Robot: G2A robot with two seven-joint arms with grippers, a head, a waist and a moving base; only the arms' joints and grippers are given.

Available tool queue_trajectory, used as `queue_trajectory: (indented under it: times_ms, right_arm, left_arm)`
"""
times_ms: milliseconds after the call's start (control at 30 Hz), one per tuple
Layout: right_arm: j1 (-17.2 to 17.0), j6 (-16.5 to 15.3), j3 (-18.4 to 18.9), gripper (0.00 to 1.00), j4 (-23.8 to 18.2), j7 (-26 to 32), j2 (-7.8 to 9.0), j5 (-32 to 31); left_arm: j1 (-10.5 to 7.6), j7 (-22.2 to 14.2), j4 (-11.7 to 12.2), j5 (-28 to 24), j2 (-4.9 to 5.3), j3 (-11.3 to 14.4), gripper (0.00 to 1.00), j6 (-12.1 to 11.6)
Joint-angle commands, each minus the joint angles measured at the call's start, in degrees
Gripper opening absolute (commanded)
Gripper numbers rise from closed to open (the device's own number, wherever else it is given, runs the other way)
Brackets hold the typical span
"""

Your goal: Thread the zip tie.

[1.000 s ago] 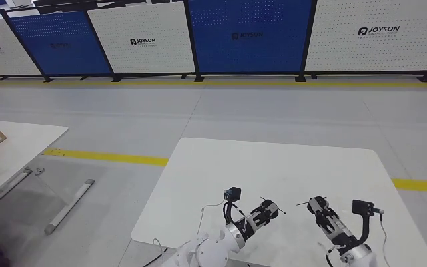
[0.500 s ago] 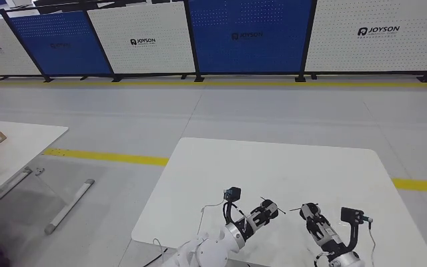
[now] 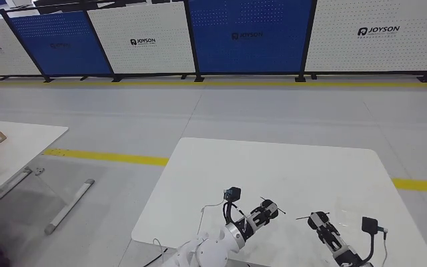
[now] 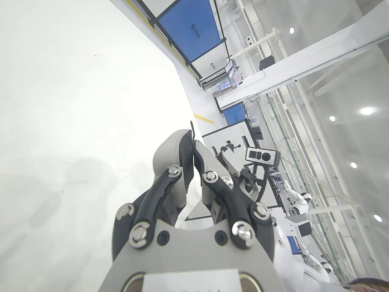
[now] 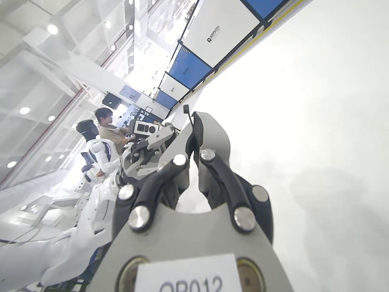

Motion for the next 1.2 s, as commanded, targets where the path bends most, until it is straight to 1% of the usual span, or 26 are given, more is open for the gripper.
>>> queue_trajectory:
  times_ms: [0,267,333,433,467,533,567,833,900,1067,1133,1167]
  right_arm:
    - [-0.01,0.04,0.07,0.0,-0.02,-0.05,0.02,-0.1]
    - [0.04,0.13,0.07,0.0,-0.02,-0.08,-0.01,-0.09]
    - [0.32,1.22,-0.08,0.0,-0.1,-0.86,-0.29,-0.35]
    - [0.74,2.06,-1.53,0.0,-0.45,-3.41,-0.99,-1.59]
    - [1.16,2.57,-2.45,0.0,-0.33,-4.98,-1.36,-2.75]
    - [2.28,3.51,-4.51,0.0,0.12,-5.45,-1.96,-4.51]
    - [2.28,3.51,-4.51,0.0,0.12,-5.45,-1.96,-4.51]
    - [2.31,3.6,-4.46,0.0,0.16,-5.52,-1.98,-4.43]
    - [2.32,4.1,-4.12,0.0,0.15,-6.6,-2.29,-3.32]
    - [2.37,3.67,-3.93,0.0,-0.08,-7.34,-2.99,-0.99]
    - [2.89,4.74,-4.26,0.0,-0.16,-7.31,-3.31,-0.79]
    - [3.32,6.7,-4.51,0.0,-0.13,-7.17,-3.55,-0.41]
  left_arm:
    - [0.0,0.0,0.0,0.0,0.0,0.0,0.0,0.0]
    - [-0.01,0.12,0.06,0.01,-0.01,-0.02,0.0,0.07]
    - [-0.31,0.86,0.48,-0.06,-0.13,0.05,0.0,0.37]
    - [-0.87,2.03,1.43,-1.66,-0.47,0.31,0.0,-0.55]
    - [-1.12,2.43,1.97,-2.31,-0.6,0.39,0.0,-1.07]
    - [-1.47,2.68,2.51,-3.4,-0.8,0.58,0.0,-1.97]
    - [-1.6,2.57,2.71,-4.18,-0.89,0.65,0.0,-2.54]
    - [-1.6,2.57,2.71,-4.18,-0.89,0.65,0.0,-2.54]
    - [-1.6,2.57,2.71,-4.18,-0.89,0.65,0.0,-2.54]
    - [-1.6,2.57,2.71,-4.18,-0.89,0.65,0.0,-2.54]
    - [-1.6,2.57,2.71,-4.18,-0.89,0.65,0.0,-2.54]
    - [-1.6,2.57,2.71,-4.18,-0.89,0.65,0.0,-2.54]
